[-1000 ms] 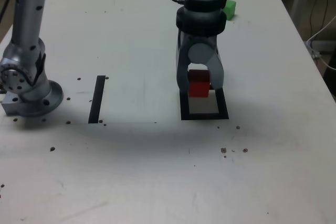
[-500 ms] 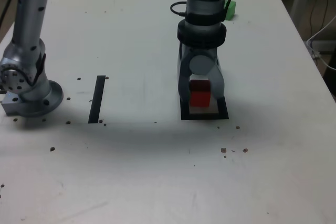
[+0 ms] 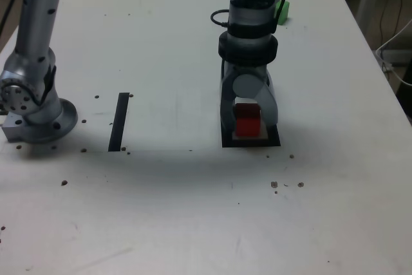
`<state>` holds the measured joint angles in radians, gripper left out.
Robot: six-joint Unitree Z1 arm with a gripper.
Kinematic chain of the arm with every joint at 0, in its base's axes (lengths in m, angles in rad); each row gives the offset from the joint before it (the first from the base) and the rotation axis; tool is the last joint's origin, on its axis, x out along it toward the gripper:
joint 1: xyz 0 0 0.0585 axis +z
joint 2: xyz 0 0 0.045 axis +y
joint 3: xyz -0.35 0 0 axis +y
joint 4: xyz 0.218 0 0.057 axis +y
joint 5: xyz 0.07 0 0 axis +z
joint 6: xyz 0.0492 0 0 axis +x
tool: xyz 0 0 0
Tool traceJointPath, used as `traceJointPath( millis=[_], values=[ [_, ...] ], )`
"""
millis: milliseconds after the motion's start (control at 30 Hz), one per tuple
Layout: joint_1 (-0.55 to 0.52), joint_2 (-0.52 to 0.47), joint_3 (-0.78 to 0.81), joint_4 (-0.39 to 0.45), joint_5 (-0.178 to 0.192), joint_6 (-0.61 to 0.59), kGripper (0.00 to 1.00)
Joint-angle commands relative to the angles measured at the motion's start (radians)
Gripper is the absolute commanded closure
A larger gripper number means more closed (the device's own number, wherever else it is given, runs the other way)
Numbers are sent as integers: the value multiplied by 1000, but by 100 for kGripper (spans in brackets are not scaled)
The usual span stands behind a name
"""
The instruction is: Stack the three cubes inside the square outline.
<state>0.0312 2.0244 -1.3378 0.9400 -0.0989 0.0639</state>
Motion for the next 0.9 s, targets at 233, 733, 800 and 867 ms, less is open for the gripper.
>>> traceJointPath(
  millis=[233, 733, 800, 867],
  values=[
    [-1, -17, 22, -23, 2, 2, 1],
    [252, -81, -138, 187, 143, 38, 1],
    [310, -62, -193, 225, 151, 69, 1],
    [376, -31, -267, 272, 158, 108, 1]
  ],
)
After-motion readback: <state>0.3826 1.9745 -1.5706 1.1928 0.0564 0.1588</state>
